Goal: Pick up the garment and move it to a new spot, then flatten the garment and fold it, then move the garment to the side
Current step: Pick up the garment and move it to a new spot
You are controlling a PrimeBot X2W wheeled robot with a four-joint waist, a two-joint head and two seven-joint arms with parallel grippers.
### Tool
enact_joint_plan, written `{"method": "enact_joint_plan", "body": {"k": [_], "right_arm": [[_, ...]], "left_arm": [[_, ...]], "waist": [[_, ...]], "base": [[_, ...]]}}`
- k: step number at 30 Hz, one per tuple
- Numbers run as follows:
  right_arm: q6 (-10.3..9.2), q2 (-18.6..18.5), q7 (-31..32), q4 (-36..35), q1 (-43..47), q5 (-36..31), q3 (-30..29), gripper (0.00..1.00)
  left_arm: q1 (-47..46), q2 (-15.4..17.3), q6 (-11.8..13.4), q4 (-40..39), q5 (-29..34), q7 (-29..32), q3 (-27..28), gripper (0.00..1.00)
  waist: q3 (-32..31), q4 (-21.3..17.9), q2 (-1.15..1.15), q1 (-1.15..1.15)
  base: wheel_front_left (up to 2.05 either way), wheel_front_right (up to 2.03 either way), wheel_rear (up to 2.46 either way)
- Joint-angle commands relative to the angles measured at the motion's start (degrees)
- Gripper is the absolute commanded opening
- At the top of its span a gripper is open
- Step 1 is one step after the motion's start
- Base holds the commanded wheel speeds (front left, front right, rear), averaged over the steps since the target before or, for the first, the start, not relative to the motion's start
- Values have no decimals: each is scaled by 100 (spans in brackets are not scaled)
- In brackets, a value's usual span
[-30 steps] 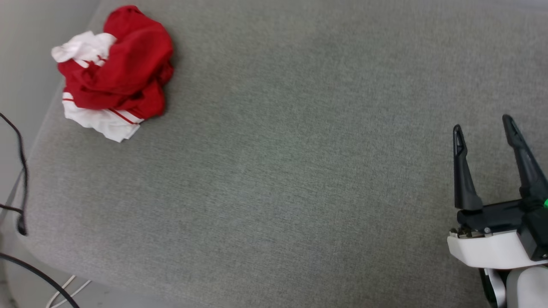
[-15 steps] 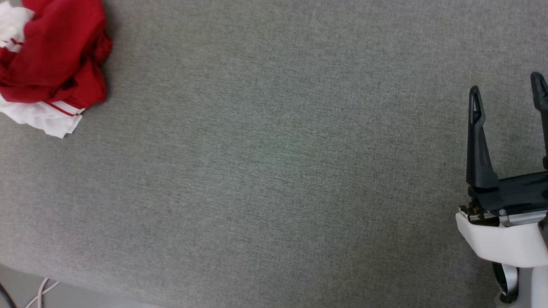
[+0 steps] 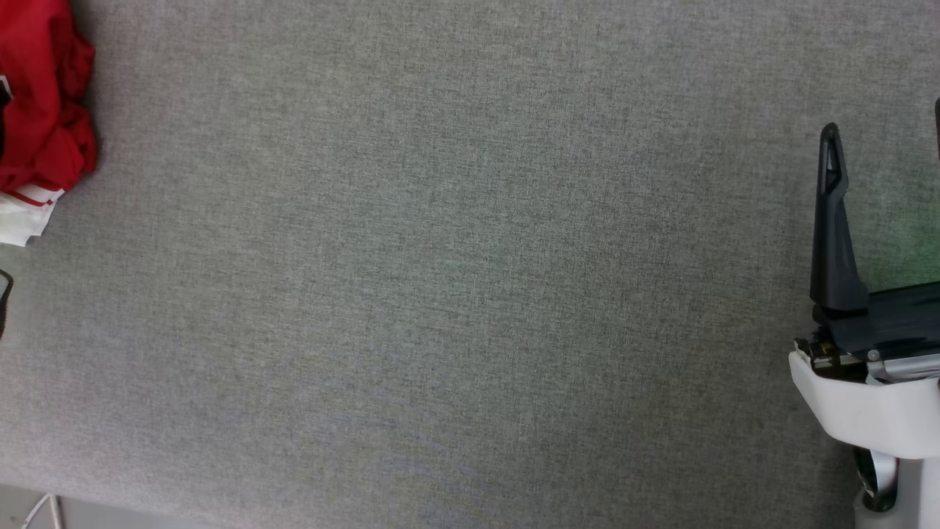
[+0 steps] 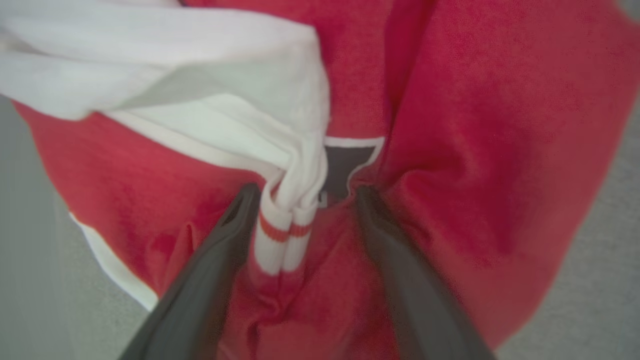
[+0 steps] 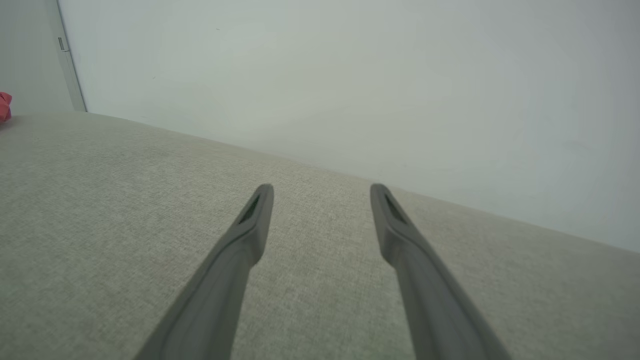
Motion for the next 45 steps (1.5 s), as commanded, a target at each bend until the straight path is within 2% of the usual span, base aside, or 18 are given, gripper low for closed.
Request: {"method": "enact_joint_plan", "body": {"k": [1,3,4,5,8,13,16,21,27,36,45], "right_arm": [[-4,-6,-10,7,-80,-25,1,100],[-4,-6,-10,28,-99,-29,15,100],[-4,-6,-10,41,-112,-30,23,100],[-4,-6,-10,48,-132,-37,36,100],[-4,-6,-10,81,-134,0,44,100],[-4,-7,-10,195,-92,168,86,100],[-4,-7,-10,288,-34,283,106,100],[-4,-6,-10,439,46,539,129,100],[-4,-5,-10,574,170,815,119,100],[-4,-3,-11,683,323,1103,61,100],[-4,-1,-10,739,424,1273,-6,100]], "left_arm": [[117,-263,0,105,-19,17,-221,100],[167,-389,-4,225,-99,19,-400,100],[152,-402,-5,252,-80,8,-482,47],[132,-410,-5,295,-89,-17,-551,0],[-54,-303,-5,340,-127,-195,-625,0],[-498,114,-4,138,-3,-643,-762,0],[-693,235,0,-63,45,-798,-959,0],[-1041,505,0,-612,67,-889,-1322,0],[-1503,587,0,-1281,169,-805,-1810,0],[-2023,369,0,-2202,283,-659,-2474,0],[-2195,-68,1,-3264,341,-646,-3357,0]], "waist": [[19,-11,0,-1],[11,-11,0,-1],[-1,-11,0,-1],[-24,-10,0,-1],[-163,2,0,-1],[-596,-13,0,-1],[-925,-41,0,-1],[-1437,-147,0,-1],[-1961,-372,0,-1],[-2349,-812,0,-1],[-2434,-1310,0,-1]], "base": [[0,0,0],[0,0,0],[0,0,0],[0,0,0],[0,0,0],[0,0,0],[0,0,0],[0,0,0],[0,0,0],[0,0,0],[0,0,0]]}}
